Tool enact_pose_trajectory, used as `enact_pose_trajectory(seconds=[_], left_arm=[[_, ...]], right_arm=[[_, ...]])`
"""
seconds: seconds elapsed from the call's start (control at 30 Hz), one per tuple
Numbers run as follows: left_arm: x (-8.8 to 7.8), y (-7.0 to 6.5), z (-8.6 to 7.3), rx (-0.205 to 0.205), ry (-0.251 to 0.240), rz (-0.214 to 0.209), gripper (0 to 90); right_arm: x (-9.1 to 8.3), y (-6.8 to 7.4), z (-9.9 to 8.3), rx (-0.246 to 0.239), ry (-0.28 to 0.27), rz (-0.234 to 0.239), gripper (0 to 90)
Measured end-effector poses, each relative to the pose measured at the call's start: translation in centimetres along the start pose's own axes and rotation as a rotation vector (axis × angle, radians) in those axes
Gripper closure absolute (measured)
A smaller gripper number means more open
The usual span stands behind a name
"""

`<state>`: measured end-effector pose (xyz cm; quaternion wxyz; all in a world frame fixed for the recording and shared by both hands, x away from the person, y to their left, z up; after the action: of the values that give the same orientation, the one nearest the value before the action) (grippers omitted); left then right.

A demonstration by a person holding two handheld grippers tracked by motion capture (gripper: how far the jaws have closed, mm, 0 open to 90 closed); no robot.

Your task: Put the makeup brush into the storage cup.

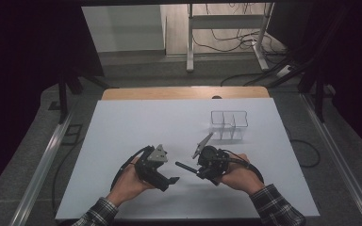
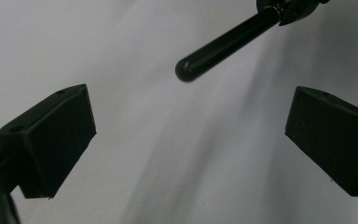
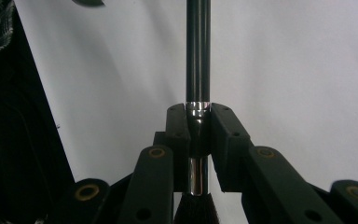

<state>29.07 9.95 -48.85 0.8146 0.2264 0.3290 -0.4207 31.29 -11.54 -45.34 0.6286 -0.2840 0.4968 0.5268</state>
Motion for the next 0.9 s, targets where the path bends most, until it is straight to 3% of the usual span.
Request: enact_pose_trajectory(seconds=[0.13,0.27,0.5,0.7,0.9], left_arm=[[0.3,-0.1,0.2,0.007,-0.002,0.000,6.5],[0.5,-0.2,0.4,0.011,-0.004,-0.026,14.1],[0.8,-0.8,0.7,0.070,0.007,0.006,25.1],[1.1,-1.2,0.8,0.121,0.023,0.012,37.5],[1.3,-1.7,1.0,0.163,0.030,0.011,43.2]], right_arm=[[0.2,0.2,0.3,-0.007,-0.001,0.009,77.3],[0.4,0.4,0.6,-0.022,0.004,0.018,77.3],[0.6,0.6,1.0,-0.025,0.008,0.034,77.2],[0.7,0.8,1.2,-0.031,0.014,0.047,77.3],[0.9,1.0,1.3,-0.030,0.025,0.056,77.3]])
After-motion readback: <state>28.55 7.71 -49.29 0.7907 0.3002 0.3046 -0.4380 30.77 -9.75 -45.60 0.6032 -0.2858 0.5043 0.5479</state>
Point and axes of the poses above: each handheld gripper's, and its own axes: x roughly forward along the jaws, z roughly out of its top, y roughly to its left, the point moved 1 cm from there along x, roughly forward along the jaws, and after that the axes turned 7 degrees about z, right-handed, at the moved point
